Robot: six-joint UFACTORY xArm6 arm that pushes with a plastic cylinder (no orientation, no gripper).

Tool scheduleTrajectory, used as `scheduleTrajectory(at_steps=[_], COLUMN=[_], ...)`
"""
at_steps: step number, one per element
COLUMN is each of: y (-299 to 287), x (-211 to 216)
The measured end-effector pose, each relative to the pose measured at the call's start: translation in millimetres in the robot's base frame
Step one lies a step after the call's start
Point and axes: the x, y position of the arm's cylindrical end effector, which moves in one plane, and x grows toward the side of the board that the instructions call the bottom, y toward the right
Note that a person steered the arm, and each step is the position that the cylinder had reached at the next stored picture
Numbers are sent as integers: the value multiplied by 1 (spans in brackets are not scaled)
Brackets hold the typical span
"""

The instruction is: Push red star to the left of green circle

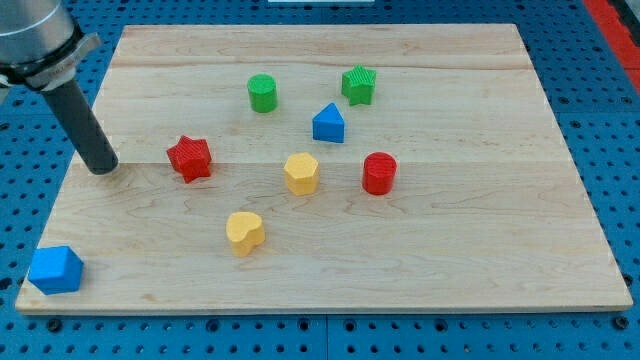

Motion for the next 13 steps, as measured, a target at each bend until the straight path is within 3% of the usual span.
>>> scheduleTrajectory(at_steps=[3, 8, 10, 11, 13], y=[54, 94, 180, 192, 163], x=[31, -52, -36, -46, -67])
